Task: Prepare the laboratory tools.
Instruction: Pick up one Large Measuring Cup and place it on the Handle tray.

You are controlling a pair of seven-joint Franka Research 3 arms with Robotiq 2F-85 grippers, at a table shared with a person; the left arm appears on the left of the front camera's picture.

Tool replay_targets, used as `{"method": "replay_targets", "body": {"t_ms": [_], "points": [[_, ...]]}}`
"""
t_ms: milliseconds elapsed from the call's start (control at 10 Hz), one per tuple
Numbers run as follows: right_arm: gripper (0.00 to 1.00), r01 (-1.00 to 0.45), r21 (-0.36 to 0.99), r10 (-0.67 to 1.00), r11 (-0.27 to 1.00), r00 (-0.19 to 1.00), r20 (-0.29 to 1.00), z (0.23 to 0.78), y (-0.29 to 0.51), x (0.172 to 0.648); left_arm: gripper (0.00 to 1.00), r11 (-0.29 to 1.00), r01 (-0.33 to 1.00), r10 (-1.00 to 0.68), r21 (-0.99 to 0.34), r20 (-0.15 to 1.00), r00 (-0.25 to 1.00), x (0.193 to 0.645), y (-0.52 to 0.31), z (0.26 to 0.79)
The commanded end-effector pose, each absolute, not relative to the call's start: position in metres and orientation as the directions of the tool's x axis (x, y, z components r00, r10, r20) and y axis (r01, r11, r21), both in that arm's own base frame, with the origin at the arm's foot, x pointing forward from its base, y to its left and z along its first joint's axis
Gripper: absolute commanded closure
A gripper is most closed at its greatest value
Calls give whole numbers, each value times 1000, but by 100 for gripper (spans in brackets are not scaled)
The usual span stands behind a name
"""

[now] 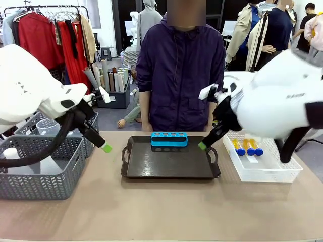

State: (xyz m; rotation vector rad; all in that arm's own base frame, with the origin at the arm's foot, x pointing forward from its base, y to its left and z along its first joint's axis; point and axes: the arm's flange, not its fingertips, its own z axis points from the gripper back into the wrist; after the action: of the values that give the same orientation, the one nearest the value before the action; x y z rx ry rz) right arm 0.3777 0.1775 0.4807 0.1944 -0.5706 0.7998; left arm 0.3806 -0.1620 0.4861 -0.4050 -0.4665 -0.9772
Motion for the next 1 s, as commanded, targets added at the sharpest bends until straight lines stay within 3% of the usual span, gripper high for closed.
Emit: {"method": "replay_targets", "body": {"t_ms": [0, 500, 900], "points": [[0, -759, -48, 639, 650, 511, 575, 507, 154, 383, 0, 477, 878, -705, -44, 577, 412, 383, -162, 507], [0, -747, -51, 596, 663, 486, 639, 563, 112, 398, 0, 545, 834, -670, 88, 644, 370, 399, -148, 566], [0, -746, -87, 591, 661, 445, 673, 602, 109, 399, 0, 589, 800, -653, 113, 649, 390, 413, -146, 580]]}}
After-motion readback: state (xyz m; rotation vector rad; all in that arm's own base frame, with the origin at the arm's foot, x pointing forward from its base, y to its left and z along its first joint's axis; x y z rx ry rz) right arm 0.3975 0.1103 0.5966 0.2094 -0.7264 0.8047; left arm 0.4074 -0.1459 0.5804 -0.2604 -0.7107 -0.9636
